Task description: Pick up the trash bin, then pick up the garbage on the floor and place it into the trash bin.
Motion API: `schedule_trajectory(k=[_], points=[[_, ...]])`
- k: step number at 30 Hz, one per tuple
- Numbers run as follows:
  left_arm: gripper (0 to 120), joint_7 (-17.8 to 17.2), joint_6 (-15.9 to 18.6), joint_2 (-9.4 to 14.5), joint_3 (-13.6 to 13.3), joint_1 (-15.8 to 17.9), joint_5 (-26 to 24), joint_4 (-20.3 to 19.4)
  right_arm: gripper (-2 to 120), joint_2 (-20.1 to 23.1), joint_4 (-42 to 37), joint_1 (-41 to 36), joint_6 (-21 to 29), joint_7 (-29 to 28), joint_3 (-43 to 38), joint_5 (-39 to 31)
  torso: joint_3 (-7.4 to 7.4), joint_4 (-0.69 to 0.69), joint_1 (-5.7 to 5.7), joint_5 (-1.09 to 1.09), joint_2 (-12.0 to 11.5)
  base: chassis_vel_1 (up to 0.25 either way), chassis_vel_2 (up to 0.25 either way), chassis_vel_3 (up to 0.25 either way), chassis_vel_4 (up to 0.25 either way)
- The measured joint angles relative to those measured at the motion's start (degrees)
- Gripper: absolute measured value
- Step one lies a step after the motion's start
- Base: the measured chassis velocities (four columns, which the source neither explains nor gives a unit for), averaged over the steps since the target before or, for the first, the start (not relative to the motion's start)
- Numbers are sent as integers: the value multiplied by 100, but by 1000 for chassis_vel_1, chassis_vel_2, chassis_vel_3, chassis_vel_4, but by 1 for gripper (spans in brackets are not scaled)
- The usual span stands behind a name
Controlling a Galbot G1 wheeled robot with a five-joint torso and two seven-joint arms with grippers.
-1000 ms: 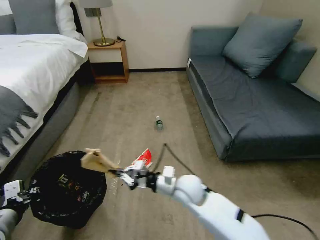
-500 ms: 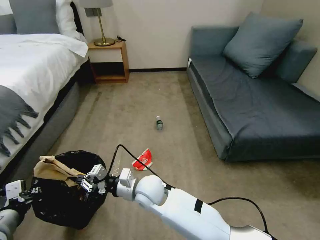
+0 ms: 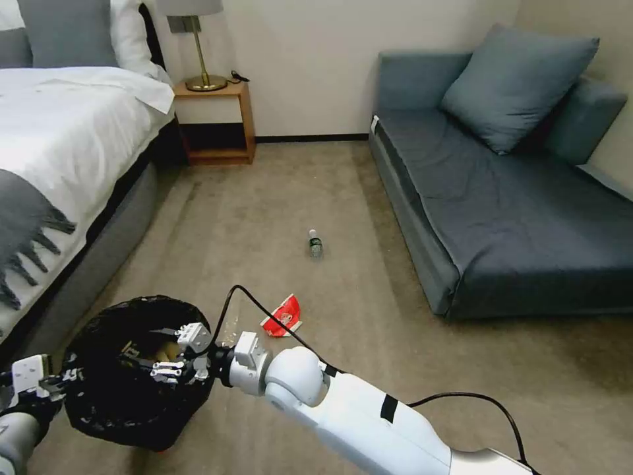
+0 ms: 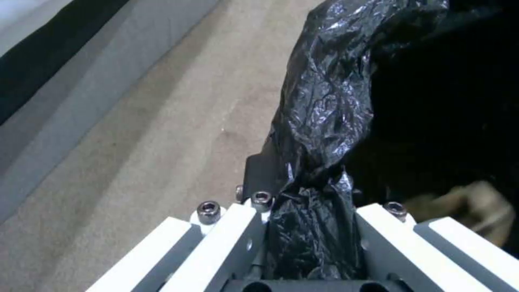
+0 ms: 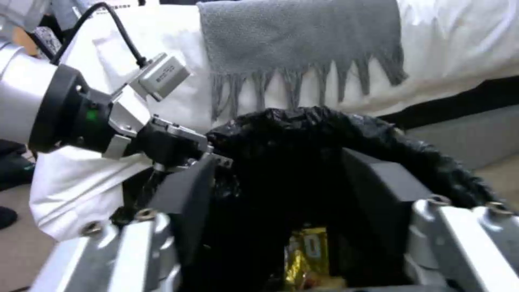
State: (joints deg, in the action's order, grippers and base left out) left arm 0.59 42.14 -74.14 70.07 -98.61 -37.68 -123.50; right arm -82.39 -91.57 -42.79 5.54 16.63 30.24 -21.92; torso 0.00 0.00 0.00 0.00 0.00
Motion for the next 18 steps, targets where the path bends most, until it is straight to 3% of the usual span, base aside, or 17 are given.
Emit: schedule_trajectory(k=[8,10,18], points=[[2,0,0,4,-2,34,-22,44,96,447,-460,-499,-270,-118,-598,506,0,0,0,1,0,0,0,0,0],[2,0,0,-2,-4,44,-24,42,99,830,-752,-918,-409,-269,-1037,722,0,-1,0,2,0,0,0,0,0],[2,-3,0,-17,-31,54,-34,14,100,1451,-1373,-1945,-842,-547,-2433,923,-1,-1,0,2,0,0,0,0,0]])
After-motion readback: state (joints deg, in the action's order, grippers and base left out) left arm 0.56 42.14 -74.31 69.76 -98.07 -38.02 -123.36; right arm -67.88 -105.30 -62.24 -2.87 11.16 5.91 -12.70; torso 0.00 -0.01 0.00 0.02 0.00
